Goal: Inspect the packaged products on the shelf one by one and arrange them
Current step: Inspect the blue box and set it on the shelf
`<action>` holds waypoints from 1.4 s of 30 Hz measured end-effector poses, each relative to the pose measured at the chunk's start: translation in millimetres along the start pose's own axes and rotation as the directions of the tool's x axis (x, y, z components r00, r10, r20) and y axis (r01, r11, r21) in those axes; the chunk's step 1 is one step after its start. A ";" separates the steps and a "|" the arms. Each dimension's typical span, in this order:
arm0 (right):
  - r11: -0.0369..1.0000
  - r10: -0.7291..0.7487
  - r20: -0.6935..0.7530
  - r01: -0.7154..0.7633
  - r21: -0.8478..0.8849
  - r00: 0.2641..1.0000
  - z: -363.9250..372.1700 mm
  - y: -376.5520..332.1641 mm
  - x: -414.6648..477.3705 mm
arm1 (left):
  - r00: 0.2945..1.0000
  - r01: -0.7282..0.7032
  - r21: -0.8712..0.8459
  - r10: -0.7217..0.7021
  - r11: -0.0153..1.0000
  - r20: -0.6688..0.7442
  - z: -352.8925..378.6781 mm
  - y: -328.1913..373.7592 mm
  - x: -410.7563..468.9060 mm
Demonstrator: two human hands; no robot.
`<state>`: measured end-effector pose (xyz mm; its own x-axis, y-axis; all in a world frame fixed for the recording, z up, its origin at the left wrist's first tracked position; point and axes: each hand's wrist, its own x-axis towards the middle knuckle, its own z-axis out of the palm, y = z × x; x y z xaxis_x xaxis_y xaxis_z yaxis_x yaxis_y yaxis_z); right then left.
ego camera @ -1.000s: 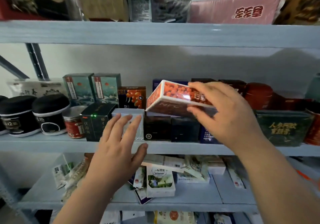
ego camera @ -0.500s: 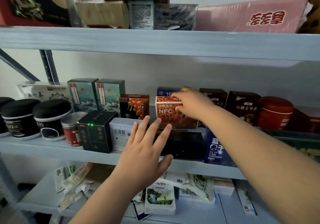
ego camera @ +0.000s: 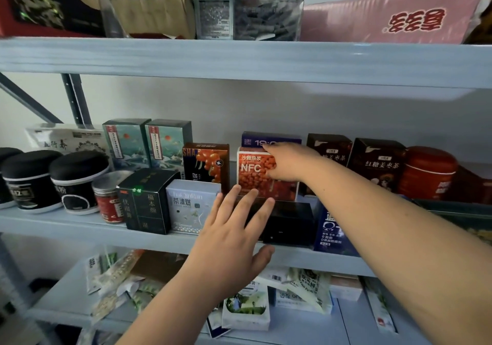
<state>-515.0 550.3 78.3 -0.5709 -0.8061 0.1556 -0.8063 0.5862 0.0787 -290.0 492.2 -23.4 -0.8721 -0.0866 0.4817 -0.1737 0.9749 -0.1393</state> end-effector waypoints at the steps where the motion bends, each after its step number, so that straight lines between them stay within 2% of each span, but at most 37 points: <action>1: 1.000 -0.002 -0.001 0.002 0.000 1.000 -1.9 0.8 -3.4 | 1.000 -0.005 -0.005 0.005 1.000 -0.005 0.1 1.8 0.4; 10: 0.998 0.041 -0.104 -0.036 0.048 0.994 -26.3 13.5 -75.8 | 0.999 -0.041 -0.075 0.039 0.996 -0.026 -4.1 13.0 3.2; 19: 0.968 0.249 -0.228 -0.232 0.096 0.941 -4.1 46.9 -194.8 | 0.992 -0.125 -0.242 0.122 0.962 -0.028 2.3 38.4 15.0; 24: 0.910 0.415 -0.246 -0.402 0.102 0.876 18.3 81.4 -246.5 | 0.987 -0.158 -0.351 0.143 0.923 -0.070 -2.8 72.0 40.0; 28: 0.889 0.458 -0.194 -0.450 0.086 0.868 31.2 106.2 -258.0 | 0.991 -0.135 -0.416 0.119 0.899 -0.064 -8.5 92.9 72.8; 31: 0.886 0.463 -0.169 -0.455 0.088 0.870 36.0 123.3 -263.6 | 0.993 -0.103 -0.350 0.117 0.931 0.018 -7.3 107.8 101.6; 35: 0.908 0.418 -0.219 -0.404 0.110 0.881 42.8 138.6 -267.3 | 0.979 -0.075 -0.253 0.120 0.965 0.167 -3.8 114.0 128.4; 37: 0.920 0.393 -0.214 -0.378 0.108 0.894 44.3 145.6 -265.2 | 0.974 -0.021 -0.321 0.091 0.947 0.206 -5.5 115.0 132.8; 40: 0.922 0.380 -0.180 -0.358 0.145 0.907 43.9 151.8 -262.3 | 0.974 0.082 -0.517 0.042 0.852 0.224 -14.6 116.8 131.1; 42: 0.924 0.365 -0.183 -0.331 0.191 0.913 43.0 154.8 -262.4 | 0.979 0.107 -0.555 0.011 0.825 0.205 -21.8 118.4 127.0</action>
<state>-496.7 849.2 7.3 -0.7870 -0.5072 0.3513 -0.5856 0.7932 -0.1667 -411.3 601.1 40.1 -0.9493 -0.1158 0.2923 0.0172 0.9091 0.4163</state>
